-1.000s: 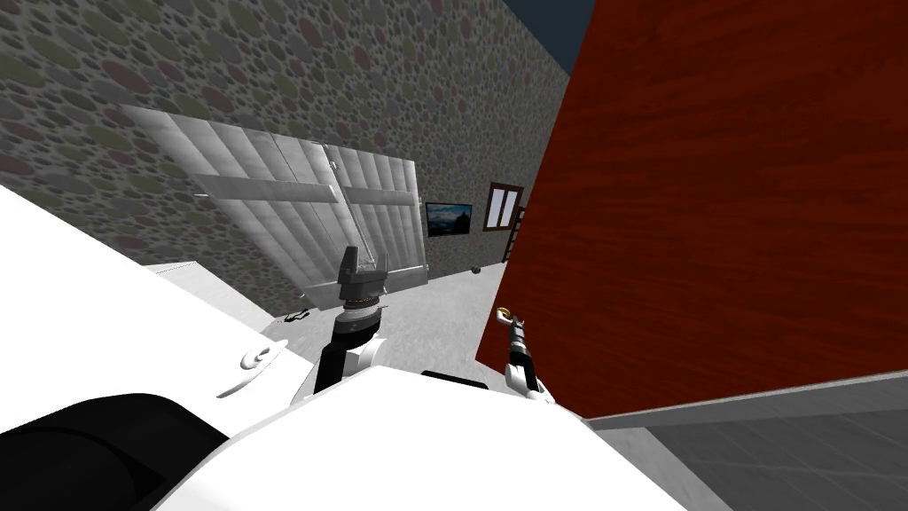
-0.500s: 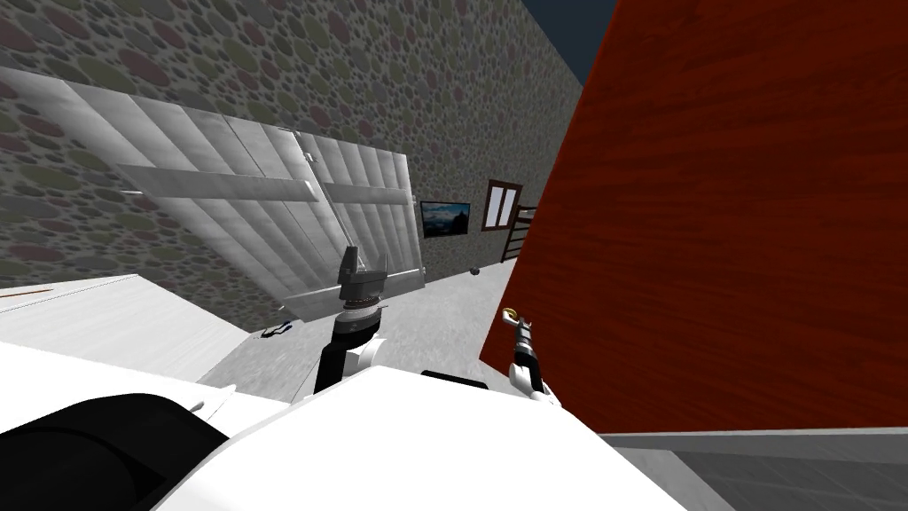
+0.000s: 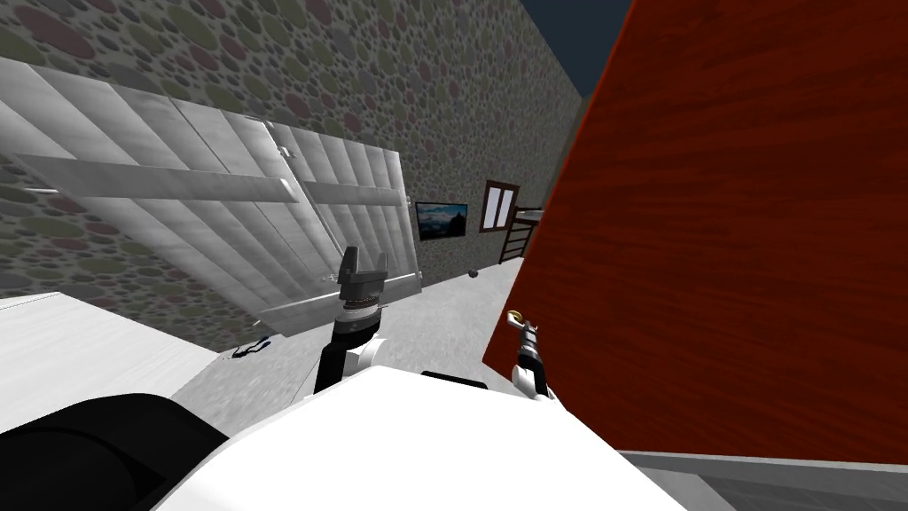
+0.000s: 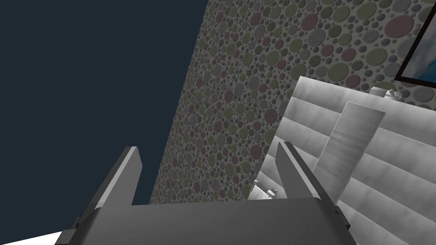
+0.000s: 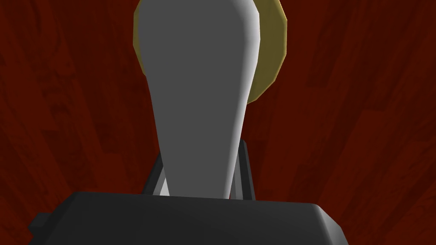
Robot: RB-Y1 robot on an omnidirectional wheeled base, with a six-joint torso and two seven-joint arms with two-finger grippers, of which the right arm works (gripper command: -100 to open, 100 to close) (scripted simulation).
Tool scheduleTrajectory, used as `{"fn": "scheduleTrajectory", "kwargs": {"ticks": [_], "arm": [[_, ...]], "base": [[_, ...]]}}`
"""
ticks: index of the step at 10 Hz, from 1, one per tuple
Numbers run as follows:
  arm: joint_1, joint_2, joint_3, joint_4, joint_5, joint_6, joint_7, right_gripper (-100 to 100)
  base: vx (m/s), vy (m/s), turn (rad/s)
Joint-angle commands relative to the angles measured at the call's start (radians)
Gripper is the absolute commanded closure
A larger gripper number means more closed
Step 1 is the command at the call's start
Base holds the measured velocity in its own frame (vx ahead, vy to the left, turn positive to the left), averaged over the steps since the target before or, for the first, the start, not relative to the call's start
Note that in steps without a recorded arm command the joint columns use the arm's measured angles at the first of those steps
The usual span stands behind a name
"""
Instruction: Push the door open
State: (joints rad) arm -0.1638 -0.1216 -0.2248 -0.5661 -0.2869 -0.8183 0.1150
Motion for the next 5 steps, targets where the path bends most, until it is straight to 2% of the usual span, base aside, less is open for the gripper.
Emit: {"fn": "scheduleTrajectory", "kwargs": {"ticks": [1,2,3,5], "arm": [[-0.002,0.002,-0.009,-0.011,-0.005,0.001,0.005,100],[-0.001,0.002,-0.015,-0.011,-0.009,0.0,0.007,100],[0.009,-0.004,-0.016,-0.016,-0.009,0.004,0.005,100],[0.012,-0.01,-0.041,-0.017,-0.026,0.002,0.016,100]], "base": [[0.17,0.049,-0.035],[0.172,0.066,-0.054],[0.074,0.014,-0.048],[0.173,0.011,-0.049]]}}
